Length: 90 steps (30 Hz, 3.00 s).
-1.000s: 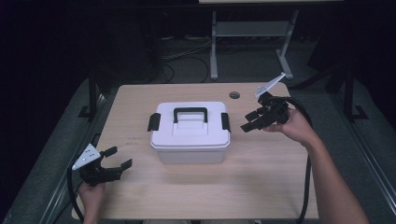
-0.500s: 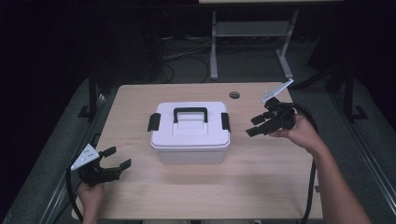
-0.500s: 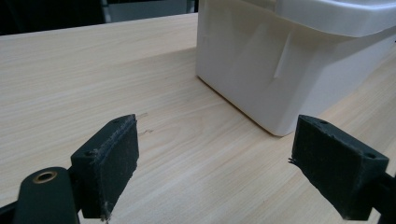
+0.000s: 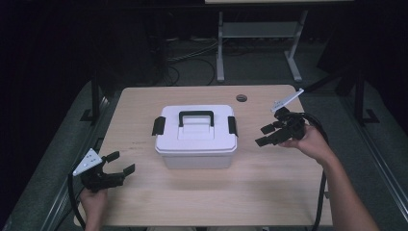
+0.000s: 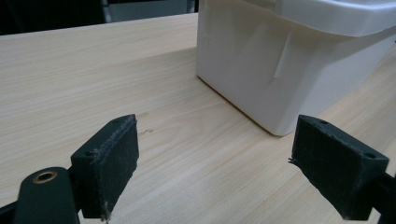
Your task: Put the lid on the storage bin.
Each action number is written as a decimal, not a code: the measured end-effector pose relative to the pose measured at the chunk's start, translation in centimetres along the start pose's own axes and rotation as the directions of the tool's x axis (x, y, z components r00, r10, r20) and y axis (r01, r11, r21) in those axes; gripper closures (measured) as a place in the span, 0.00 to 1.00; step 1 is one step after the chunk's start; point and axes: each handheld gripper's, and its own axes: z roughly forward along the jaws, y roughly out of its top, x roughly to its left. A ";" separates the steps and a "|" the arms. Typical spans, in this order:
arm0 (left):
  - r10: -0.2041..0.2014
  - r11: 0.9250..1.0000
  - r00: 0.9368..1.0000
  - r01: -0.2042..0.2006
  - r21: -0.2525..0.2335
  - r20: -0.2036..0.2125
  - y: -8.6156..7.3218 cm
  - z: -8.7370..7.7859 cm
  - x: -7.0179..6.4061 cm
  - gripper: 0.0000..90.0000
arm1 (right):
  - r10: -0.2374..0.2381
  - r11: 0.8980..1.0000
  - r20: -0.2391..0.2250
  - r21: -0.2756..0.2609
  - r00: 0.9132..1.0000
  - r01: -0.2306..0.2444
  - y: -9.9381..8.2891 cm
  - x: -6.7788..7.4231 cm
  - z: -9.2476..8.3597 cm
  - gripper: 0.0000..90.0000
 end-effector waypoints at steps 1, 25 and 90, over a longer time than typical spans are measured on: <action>0.000 1.000 1.000 0.000 0.000 0.001 0.0 0.0 0.0 0.16 | 0.004 1.000 -0.001 -0.001 1.000 -0.004 -0.1 0.0 0.1 0.37; 0.000 1.000 1.000 0.000 0.003 -0.001 -0.1 0.1 -0.1 0.16 | 0.040 0.999 -0.005 0.000 0.999 -0.040 -2.6 0.1 1.4 0.32; 0.007 1.000 1.000 -0.007 0.014 -0.011 -0.2 -0.1 -0.1 0.16 | 0.149 0.987 -0.023 -0.051 0.989 -0.150 -10.9 1.1 2.0 0.31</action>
